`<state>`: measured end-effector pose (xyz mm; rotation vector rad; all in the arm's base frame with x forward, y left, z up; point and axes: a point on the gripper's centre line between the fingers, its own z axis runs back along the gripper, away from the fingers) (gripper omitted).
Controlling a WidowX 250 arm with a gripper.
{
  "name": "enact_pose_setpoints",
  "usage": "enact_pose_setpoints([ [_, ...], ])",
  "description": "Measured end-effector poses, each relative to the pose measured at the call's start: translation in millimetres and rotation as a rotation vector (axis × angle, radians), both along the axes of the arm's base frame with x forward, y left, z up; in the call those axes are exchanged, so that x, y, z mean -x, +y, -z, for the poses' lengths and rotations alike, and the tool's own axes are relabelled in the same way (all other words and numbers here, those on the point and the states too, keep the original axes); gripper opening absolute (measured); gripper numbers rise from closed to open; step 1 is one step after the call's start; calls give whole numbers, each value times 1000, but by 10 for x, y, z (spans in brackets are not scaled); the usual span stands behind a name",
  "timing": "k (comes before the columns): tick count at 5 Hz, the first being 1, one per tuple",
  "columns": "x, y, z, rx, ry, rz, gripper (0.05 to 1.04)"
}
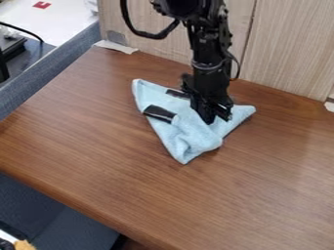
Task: Fold the cloth from bottom to top
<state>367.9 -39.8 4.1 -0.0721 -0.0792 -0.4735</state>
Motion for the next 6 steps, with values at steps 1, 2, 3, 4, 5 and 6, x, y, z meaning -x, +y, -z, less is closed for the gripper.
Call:
enact_pose_setpoints([
  [1,-16,88,-11,40,-1,36,209],
  [2,-11,123,-11,38,1,51,449],
  [3,8,196,-63,-9,8,60,734],
  [4,-12,194,-159,-12,-16,74,978],
  [5,-2,214,-229,-26,-20,97,1004],
  [6,-15,213,-355,-30,-51,134,1000],
])
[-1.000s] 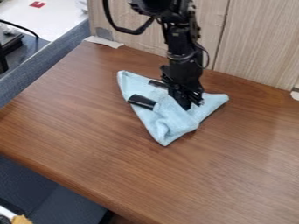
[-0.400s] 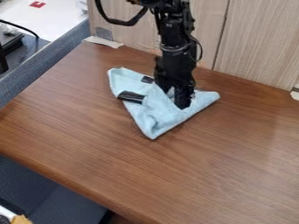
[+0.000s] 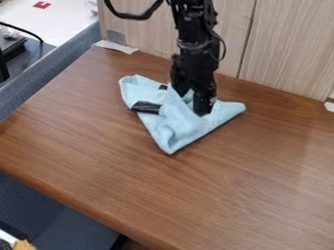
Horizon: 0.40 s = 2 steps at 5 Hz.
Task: Fold the cloth from bottom to top
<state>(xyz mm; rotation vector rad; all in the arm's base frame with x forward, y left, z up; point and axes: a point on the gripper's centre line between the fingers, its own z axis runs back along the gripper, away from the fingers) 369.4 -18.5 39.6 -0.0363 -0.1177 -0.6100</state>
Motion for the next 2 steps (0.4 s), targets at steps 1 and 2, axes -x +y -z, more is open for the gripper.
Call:
enact_pose_setpoints([
  [1,-16,-44,-333,9,-51,72,1000],
  [2,20,-124,-615,0,-97,124,1000],
])
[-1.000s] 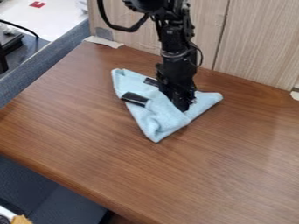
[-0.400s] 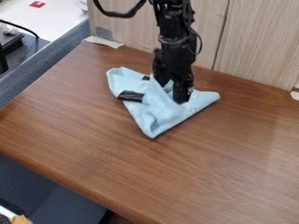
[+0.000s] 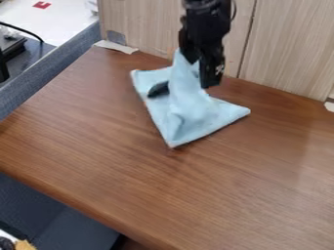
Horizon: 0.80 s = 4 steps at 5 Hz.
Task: Fold the cloth from bottom to top
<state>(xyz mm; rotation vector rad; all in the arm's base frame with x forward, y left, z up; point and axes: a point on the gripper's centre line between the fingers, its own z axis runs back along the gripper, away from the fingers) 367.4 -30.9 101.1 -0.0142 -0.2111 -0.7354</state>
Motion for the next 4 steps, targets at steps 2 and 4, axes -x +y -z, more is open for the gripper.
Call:
enact_pose_setpoints([
  [2,59,3,-356,-19,-77,57,1000],
  [4,139,8,-375,-22,-75,69,1000],
])
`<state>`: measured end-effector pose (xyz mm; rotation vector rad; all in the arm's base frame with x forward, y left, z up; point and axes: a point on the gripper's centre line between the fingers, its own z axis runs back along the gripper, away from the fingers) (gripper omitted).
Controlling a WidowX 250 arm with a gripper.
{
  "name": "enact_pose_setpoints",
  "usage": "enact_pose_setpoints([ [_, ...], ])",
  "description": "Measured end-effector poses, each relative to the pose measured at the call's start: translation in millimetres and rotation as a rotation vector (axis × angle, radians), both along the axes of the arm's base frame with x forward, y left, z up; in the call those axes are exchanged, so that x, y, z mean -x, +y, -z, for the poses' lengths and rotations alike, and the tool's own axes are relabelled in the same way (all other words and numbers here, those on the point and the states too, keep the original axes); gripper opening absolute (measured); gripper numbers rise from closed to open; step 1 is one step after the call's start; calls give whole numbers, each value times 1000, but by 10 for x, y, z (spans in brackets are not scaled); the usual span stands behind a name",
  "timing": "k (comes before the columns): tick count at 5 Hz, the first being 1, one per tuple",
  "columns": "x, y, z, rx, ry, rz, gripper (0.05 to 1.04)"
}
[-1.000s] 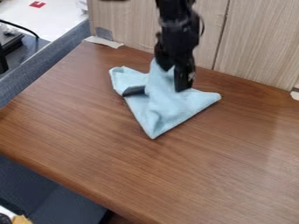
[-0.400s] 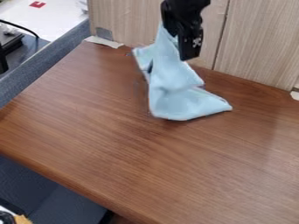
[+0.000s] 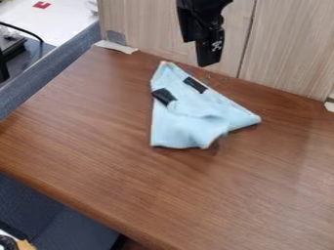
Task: Fold the cloth from bottom to top
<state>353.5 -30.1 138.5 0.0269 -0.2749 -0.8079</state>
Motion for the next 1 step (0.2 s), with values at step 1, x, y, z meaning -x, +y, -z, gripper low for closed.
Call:
enact_pose_setpoints([
  [1,3,0,10,0,3,0,1000],
])
